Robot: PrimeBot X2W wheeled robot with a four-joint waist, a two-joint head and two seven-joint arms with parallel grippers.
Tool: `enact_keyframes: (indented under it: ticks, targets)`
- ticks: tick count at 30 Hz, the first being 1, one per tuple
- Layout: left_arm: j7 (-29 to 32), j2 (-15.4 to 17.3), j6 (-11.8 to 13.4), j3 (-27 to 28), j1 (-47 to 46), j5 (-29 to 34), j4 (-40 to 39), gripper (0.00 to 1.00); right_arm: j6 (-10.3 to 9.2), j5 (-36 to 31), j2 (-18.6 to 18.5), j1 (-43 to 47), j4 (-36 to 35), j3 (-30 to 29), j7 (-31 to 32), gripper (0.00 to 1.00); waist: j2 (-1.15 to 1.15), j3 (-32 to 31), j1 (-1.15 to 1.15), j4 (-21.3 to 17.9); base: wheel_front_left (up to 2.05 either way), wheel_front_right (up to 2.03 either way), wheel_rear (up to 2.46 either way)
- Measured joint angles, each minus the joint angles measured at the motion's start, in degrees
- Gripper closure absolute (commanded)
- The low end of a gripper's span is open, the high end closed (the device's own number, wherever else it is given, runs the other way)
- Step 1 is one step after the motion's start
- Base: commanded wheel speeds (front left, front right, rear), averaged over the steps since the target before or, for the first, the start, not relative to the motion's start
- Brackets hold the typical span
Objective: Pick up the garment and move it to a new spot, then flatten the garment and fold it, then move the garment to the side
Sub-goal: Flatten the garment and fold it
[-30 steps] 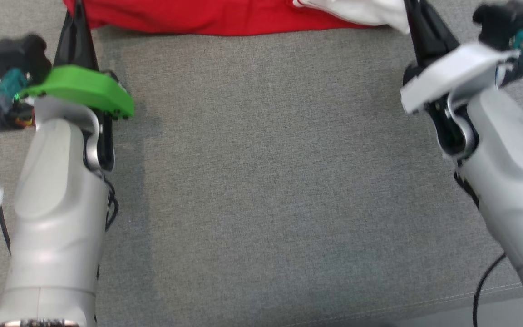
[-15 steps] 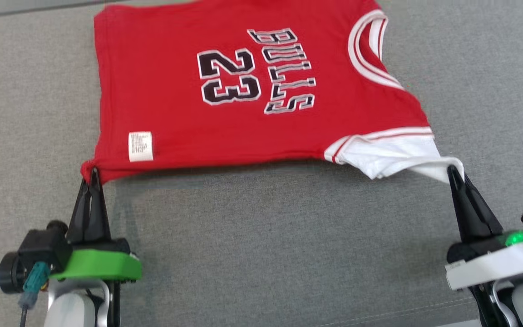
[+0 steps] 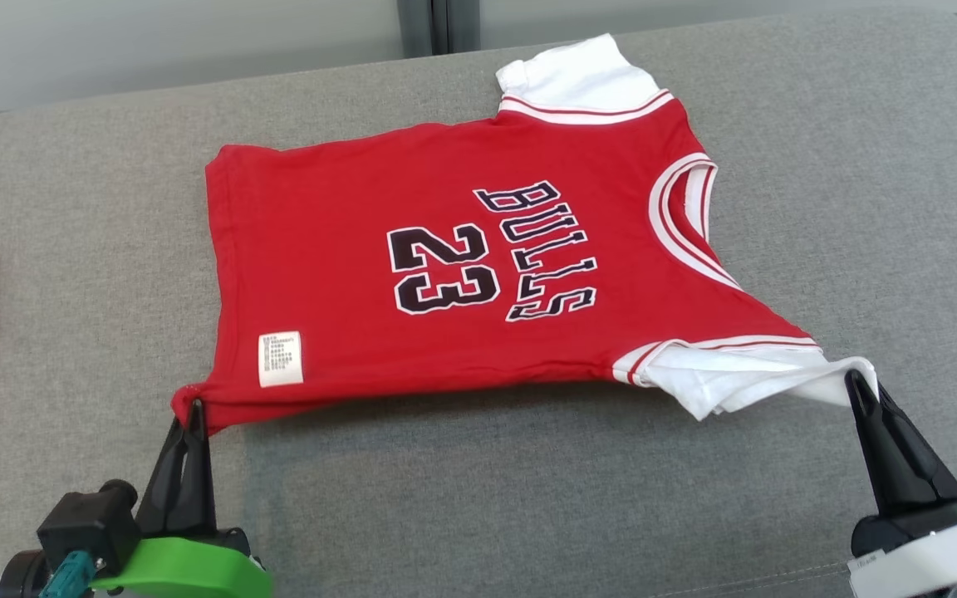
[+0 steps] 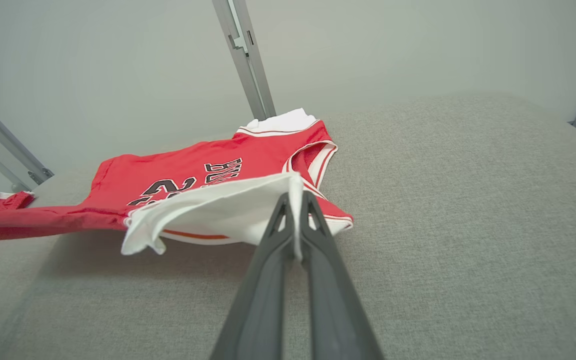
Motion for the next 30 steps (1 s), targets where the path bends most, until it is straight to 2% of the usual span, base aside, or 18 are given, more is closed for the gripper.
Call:
enact_keyframes:
  ticks: [3, 9, 19, 22, 23, 24, 25, 26, 30]
  targets:
    - [3.7, 0.4, -1.4, -0.7, -1.6, -1.7, 2.5, 1.00, 0.00, 0.3, -0.4, -4.1, 2.8, 0.4, 0.4, 1.00, 0.00, 0.6, 0.00, 0.1, 0.00, 0.00, 0.00]
    - [8.3, 1.0, -3.9, -1.4, -8.7, -5.5, 11.1, 1.00, 0.00, 3.3, -3.1, -15.4, 14.6, 3.7, -1.3, 1.00, 0.00, 2.8, 0.00, 0.9, 0.00, 0.00, 0.00]
    - [6.1, 1.3, -5.3, -3.5, -18.3, -5.4, 19.2, 1.00, 0.00, 7.3, -11.1, -36.4, 37.1, 15.8, -6.2, 1.00, 0.00, 7.6, 0.00, 3.0, 0.00, 0.00, 0.00]
    - [5.0, 1.1, -5.9, -5.0, -20.9, -5.1, 21.8, 1.00, 0.00, 8.7, -12.3, -40.7, 42.4, 18.5, -8.3, 1.00, 0.00, 8.9, 0.00, 3.9, 0.00, 0.00, 0.00]
    - [4.7, 1.1, -6.2, -5.3, -21.4, -5.1, 22.6, 0.60, 0.00, 9.0, -12.5, -41.7, 43.7, 19.3, -9.1, 1.00, 0.00, 9.3, 0.00, 4.2, 0.00, 0.00, 0.00]
    - [4.3, 0.9, -6.3, -5.4, -21.9, -5.1, 23.6, 0.08, 0.00, 9.4, -12.6, -42.8, 45.1, 20.3, -10.1, 0.86, 0.00, 9.7, 0.00, 4.5, 0.00, 0.00, 0.00]
    - [4.1, 0.9, -6.4, -5.8, -22.1, -5.1, 24.6, 0.00, 0.00, 9.8, -12.5, -43.8, 46.3, 21.2, -11.2, 0.31, 0.00, 10.0, 0.00, 4.7, 0.00, 0.00, 0.00]
    - [3.7, 0.9, -6.4, -5.9, -22.2, -5.1, 25.4, 0.00, 0.01, 9.7, -12.5, -44.5, 47.3, 21.9, -12.5, 0.00, 0.00, 10.2, 0.00, 4.8, 0.00, 0.00, 0.00]
    - [0.5, 0.6, -5.4, -5.6, -22.2, -5.0, 26.7, 0.00, 0.01, 7.1, -12.6, -45.5, 48.7, 22.4, -15.2, 0.00, 0.00, 10.1, 0.00, 5.0, 0.00, 0.00, 0.00]
